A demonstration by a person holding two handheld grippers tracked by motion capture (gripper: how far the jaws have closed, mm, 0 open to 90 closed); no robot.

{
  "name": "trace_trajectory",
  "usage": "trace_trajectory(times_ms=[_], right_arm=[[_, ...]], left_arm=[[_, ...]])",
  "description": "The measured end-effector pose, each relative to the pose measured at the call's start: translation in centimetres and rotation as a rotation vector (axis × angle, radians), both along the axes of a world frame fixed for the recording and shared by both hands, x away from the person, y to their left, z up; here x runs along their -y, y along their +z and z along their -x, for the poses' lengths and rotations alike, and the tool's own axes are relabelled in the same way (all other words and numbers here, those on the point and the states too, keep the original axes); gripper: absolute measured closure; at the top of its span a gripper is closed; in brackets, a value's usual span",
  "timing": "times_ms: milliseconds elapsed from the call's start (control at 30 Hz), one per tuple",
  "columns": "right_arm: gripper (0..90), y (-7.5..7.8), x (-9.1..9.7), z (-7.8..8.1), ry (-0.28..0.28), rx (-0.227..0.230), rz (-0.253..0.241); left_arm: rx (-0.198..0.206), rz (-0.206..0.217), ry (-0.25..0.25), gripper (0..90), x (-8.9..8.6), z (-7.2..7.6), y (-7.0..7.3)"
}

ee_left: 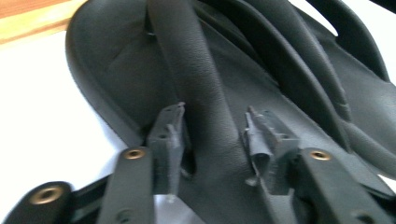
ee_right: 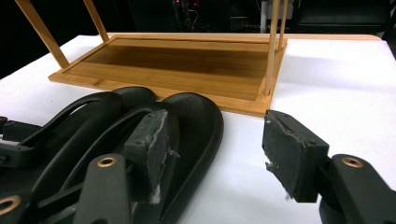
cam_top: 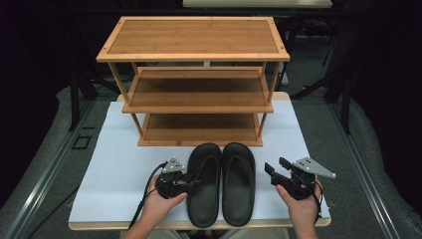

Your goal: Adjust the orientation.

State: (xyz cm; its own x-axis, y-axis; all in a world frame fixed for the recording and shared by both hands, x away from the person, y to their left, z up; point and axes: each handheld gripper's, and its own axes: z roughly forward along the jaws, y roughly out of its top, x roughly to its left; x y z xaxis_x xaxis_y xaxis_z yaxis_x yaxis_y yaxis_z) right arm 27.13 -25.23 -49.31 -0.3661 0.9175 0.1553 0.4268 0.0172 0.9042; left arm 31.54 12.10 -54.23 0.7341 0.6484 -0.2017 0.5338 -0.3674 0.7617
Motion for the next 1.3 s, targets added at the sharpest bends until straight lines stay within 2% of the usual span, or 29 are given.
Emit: trace_trajectory(times_ms=[67, 300, 367, 533, 600, 867, 933, 967, 1033, 1133, 1167, 1200, 1300], right_arm=[[40.0, -0.1, 0.0, -0.1, -0.002, 0.009, -0.004], [40.0, -0.3, -0.1, -0.2, -0.004, -0.003, 0.002], [40.0, -0.3, 0.1, -0.1, -0.007, -0.020, 0.002], [39.9, -0.4, 0.2, -0.1, -0.012, -0.008, -0.001], [40.0, -0.4, 0.2, -0.1, -0.010, -0.011, -0.001], [40.0, -0.5, 0.3, 0.0, -0.012, -0.019, 0.000], [40.0, -0.5, 0.5, 0.1, -0.017, -0.021, 0.000], [40.0, -0.4, 0.5, 0.1, -0.020, -0.015, -0.008], [39.9, -0.4, 0.5, 0.1, -0.017, -0.012, -0.008], [39.9, -0.5, 0.2, -0.1, -0.011, -0.004, -0.011], [39.9, -0.4, 0.1, 0.0, -0.006, -0.022, 0.000], [39.9, -0.5, 0.0, 0.0, -0.003, -0.023, 0.003], [39.9, -0.6, -0.1, 0.0, -0.001, -0.025, 0.013]], left_arm=[[-0.017, 0.020, 0.001, 59.3, -0.2, -0.1, 0.0], [0.007, 0.000, 0.038, 68.8, -1.5, -0.2, 0.3], [0.004, -0.003, 0.062, 70.1, -2.5, -0.5, 0.4], [0.013, -0.009, 0.076, 71.2, -3.2, -0.4, 0.4], [0.037, -0.041, 0.080, 71.4, -3.2, -0.3, 0.6], [0.080, -0.110, 0.146, 72.6, -4.2, 0.2, 1.2], [0.086, -0.115, 0.165, 72.7, -4.5, 0.3, 1.4], [0.081, -0.108, 0.185, 72.6, -4.9, 0.4, 1.5], [0.073, -0.098, 0.188, 71.8, -5.1, 0.4, 1.5], [0.027, -0.036, 0.156, 68.7, -5.6, 0.3, 1.1], [0.010, -0.014, 0.147, 66.4, -5.6, 0.3, 0.9], [-0.015, 0.025, 0.133, 62.8, -5.7, 0.1, 0.7], [-0.029, 0.038, 0.118, 58.6, -5.8, -0.1, 0.7]])
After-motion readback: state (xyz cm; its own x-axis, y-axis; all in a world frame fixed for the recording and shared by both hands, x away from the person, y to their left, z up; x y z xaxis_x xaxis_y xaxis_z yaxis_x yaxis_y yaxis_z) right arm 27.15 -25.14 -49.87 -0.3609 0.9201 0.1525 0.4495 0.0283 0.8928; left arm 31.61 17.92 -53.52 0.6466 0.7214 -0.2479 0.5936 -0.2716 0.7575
